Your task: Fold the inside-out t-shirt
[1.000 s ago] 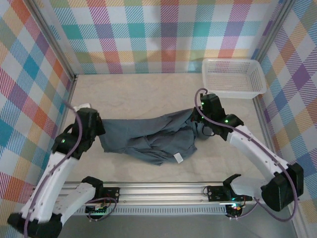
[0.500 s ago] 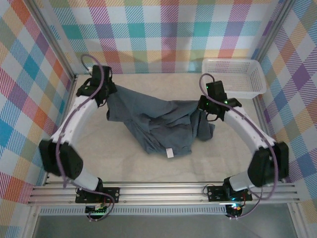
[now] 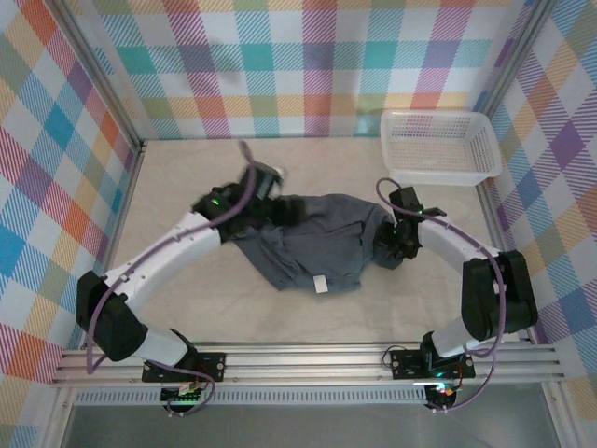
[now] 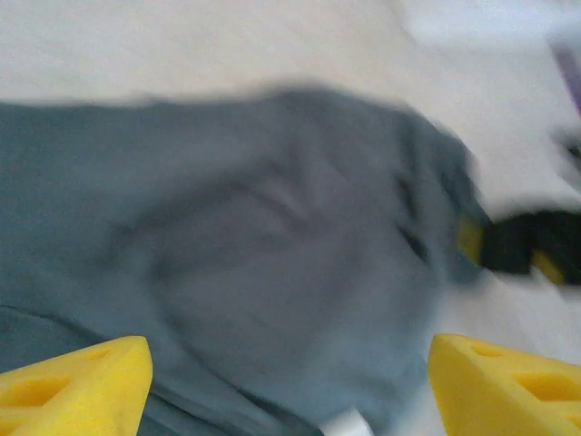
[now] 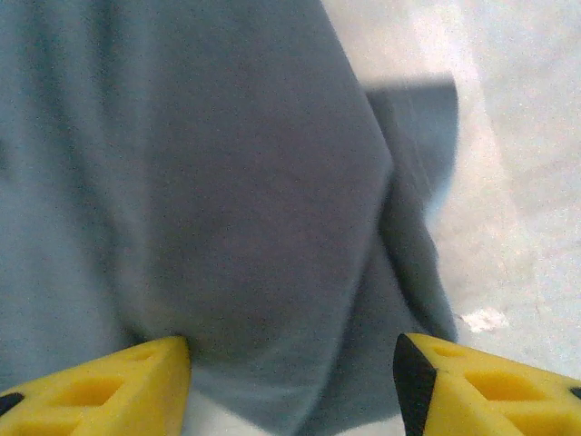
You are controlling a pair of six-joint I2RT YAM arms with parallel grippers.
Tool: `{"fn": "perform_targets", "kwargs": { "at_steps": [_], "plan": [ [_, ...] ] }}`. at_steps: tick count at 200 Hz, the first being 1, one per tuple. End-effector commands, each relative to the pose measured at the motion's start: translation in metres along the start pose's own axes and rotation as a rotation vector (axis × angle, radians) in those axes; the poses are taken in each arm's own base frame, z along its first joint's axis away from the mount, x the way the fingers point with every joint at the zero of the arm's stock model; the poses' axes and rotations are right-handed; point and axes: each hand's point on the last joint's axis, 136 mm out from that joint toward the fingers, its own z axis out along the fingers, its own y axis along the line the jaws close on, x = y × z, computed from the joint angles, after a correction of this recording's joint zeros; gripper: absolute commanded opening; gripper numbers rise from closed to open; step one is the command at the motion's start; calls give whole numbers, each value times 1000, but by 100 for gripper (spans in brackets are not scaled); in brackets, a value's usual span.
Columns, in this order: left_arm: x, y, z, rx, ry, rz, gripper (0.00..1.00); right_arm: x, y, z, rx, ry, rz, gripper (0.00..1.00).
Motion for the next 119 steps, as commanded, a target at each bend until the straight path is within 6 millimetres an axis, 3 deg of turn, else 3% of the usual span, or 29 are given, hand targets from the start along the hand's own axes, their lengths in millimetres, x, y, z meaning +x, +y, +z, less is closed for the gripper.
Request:
{"fn": "perform_targets", "kwargs": {
  "at_steps": [1, 18, 38, 62, 93, 104, 119],
  "plan": [
    [89, -18, 29, -7, 261, 158, 80, 7, 2, 16, -25, 46, 13, 59],
    [130, -33, 47, 29, 376, 311, 81, 7, 7, 24, -36, 72, 0, 42],
    [163, -34, 66, 16, 468, 504, 84, 2, 10, 23, -42, 64, 0, 0],
    [181, -32, 85, 20, 510, 653, 85, -7, 15, 12, -64, 18, -7, 0],
    [183, -18, 104, -61, 488, 781, 82, -10, 15, 3, -63, 4, -12, 0],
    [175, -11, 110, -122, 454, 811, 73, -10, 16, 0, -74, -4, -7, 0],
    [163, -3, 114, -196, 412, 838, 45, -14, 19, -7, -94, -27, -1, 0]
  ]
}}
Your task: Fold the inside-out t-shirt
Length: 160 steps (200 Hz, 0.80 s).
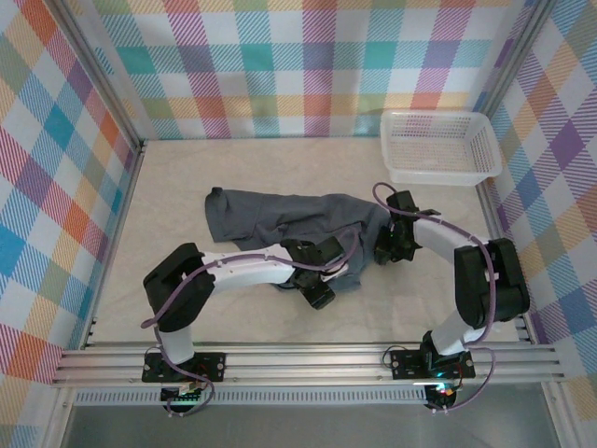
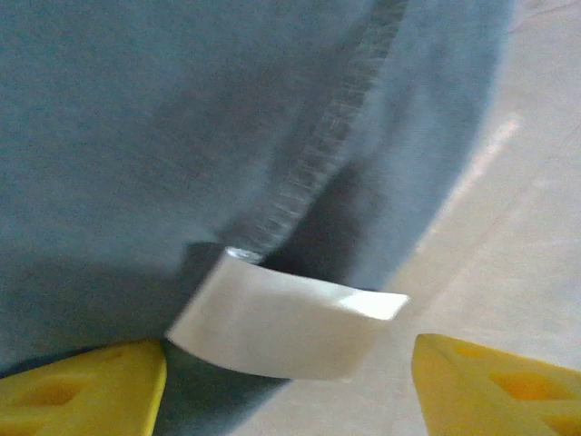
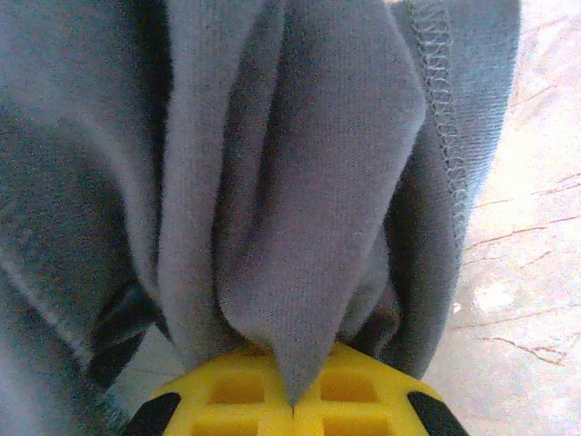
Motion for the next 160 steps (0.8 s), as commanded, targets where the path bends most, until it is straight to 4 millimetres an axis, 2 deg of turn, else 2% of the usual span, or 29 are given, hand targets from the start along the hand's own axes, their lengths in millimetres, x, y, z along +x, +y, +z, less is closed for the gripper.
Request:
{"fn": "perform_targets", "kwargs": {
  "at_steps": [1, 11, 20, 36, 47, 66, 91, 101, 117, 136, 160],
  "plan": [
    [-5, 25, 6, -168, -18, 82, 43, -14, 12, -22, -57, -62, -5, 0],
    [-9, 31, 1, -204, -41, 77, 19, -18, 15, -30, -64, -83, -9, 0],
    [-16, 35, -12, -221, -83, 63, 0, -21, 16, -39, -66, -104, -17, 0],
    [-29, 43, -45, -200, -181, -12, 0, -28, 17, -58, -70, -145, -39, 0],
    [-38, 51, -75, -159, -258, -96, 0, -31, 21, -75, -89, -178, -55, 0],
    [-52, 77, -146, -88, -429, -279, 0, -38, 33, -110, -156, -246, -85, 0],
    [-55, 133, -265, -7, -727, -583, 0, -51, 56, -191, -291, -401, -137, 0],
    [-45, 157, -316, -26, -860, -687, 0, -56, 64, -230, -342, -482, -155, 0],
    [-24, 182, -388, -123, -1021, -770, 0, -60, 67, -295, -395, -633, -172, 0],
    [9, 202, -454, -293, -1128, -852, 0, -57, 60, -372, -436, -830, -192, 0],
    [49, 210, -516, -414, -1265, -941, 0, -40, 35, -456, -446, -1077, -164, 0]
  ]
}}
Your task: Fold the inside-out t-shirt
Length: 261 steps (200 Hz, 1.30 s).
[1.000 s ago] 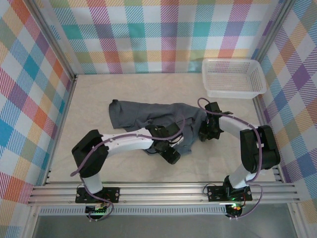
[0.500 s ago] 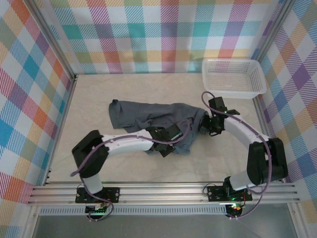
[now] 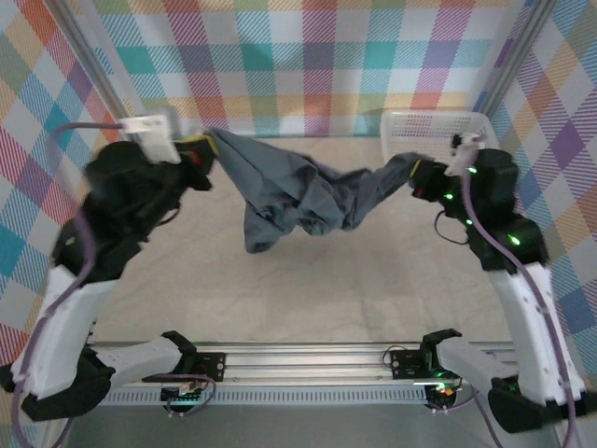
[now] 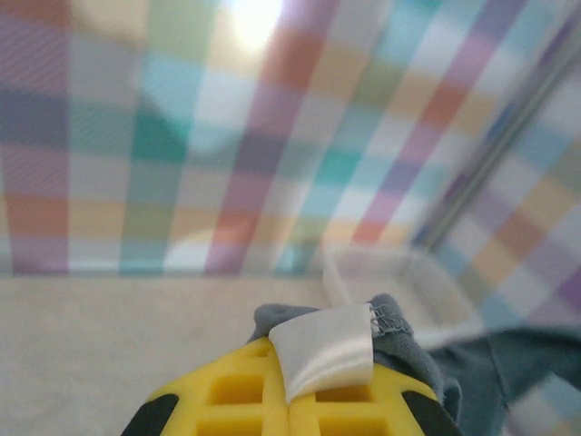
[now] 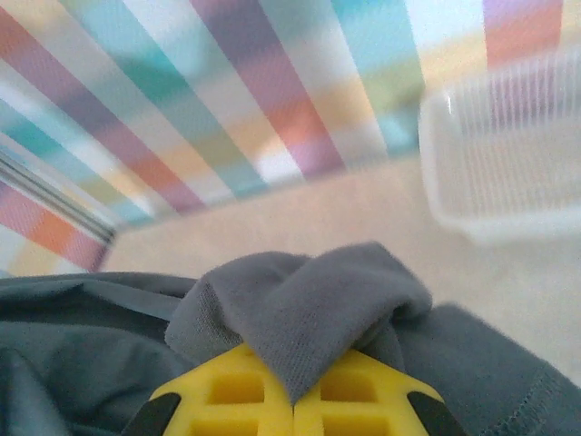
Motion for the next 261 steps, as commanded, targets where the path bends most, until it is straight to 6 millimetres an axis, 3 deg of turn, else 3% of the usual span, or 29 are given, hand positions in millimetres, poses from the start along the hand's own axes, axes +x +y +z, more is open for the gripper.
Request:
{"fn": "perform_targets", "kwargs": {
  "at_steps": [1, 17, 32, 44, 63, 75, 88, 119, 129, 153, 166, 175, 198, 209, 220, 229, 249, 261],
  "plan": [
    [-27, 36, -33, -179, -93, -47, 0, -45, 3, -68, 36, -207, -55, 0],
    [-48, 47, -60, -213, -186, -76, 0, -68, 0, -110, 75, -341, -49, 0],
    [-55, 60, -76, -273, -232, -90, 0, -83, -9, -139, 144, -425, -30, 0],
    [-56, 67, -82, -307, -242, -83, 0, -90, -12, -154, 177, -456, -32, 0],
    [-50, 72, -77, -346, -213, -60, 0, -95, -15, -160, 212, -460, -37, 0],
    [-43, 73, -64, -377, -176, -24, 0, -95, -22, -148, 264, -418, -49, 0],
    [-30, 74, -42, -415, -121, 29, 0, -86, -32, -120, 339, -314, -68, 0],
    [23, 96, 39, -444, 101, 22, 0, -44, -58, -47, 442, -76, -79, 0],
    [46, 110, 69, -427, 171, -28, 0, -18, -70, -19, 461, 2, -59, 0],
    [116, 141, 147, -397, 387, -144, 0, 90, -92, 53, 434, 341, 60, 0],
    [150, 152, 180, -394, 457, -158, 0, 143, -101, 74, 428, 479, 144, 0],
    [169, 160, 193, -406, 481, -173, 0, 167, -107, 79, 425, 519, 180, 0],
    [197, 175, 208, -437, 516, -180, 0, 184, -112, 77, 411, 536, 187, 0],
    [205, 181, 210, -454, 545, -167, 17, 186, -108, 79, 391, 564, 174, 0],
    [206, 180, 209, -448, 553, -148, 45, 188, -105, 82, 381, 598, 172, 0],
    [203, 176, 205, -426, 545, -138, 61, 189, -104, 84, 377, 614, 172, 0],
    [198, 152, 186, -335, 538, -95, 73, 188, -107, 89, 398, 607, 185, 0],
    [216, 129, 167, -292, 589, -9, 74, 188, -115, 93, 440, 593, 182, 1]
  ]
}}
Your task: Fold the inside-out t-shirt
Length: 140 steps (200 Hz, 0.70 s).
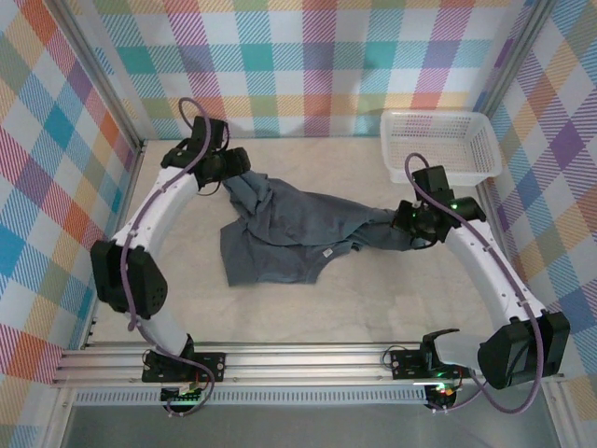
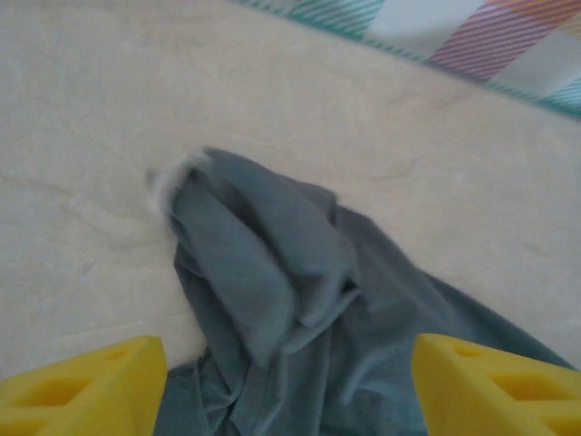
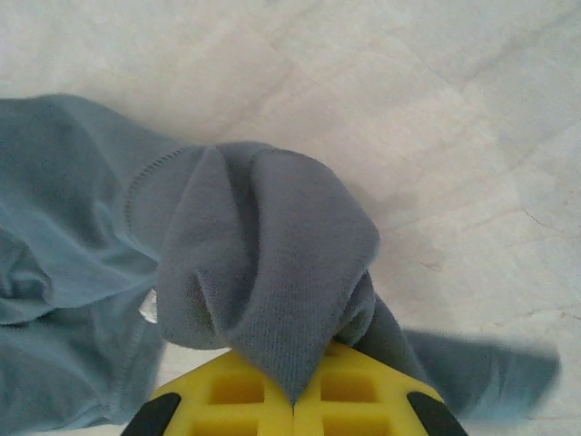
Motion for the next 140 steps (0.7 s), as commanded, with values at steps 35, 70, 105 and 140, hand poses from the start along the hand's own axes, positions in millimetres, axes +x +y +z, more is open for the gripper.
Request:
{"fn": "perform_targets", "kwargs": {
  "at_steps": [35, 70, 105, 140],
  "plan": [
    [159, -43, -53, 68, 237, 464, 72, -14, -41, 54, 121, 59, 79, 2],
    [246, -6, -56, -121, 453, 827, 74, -3, -70, 82, 144, 142, 122, 0],
    [279, 25, -25, -296, 575, 1126, 84, 0, -69, 86, 112, 152, 137, 0],
    [291, 21, 5, -297, 629, 1218, 85, 1, -68, 83, 99, 150, 141, 0]
  ]
}}
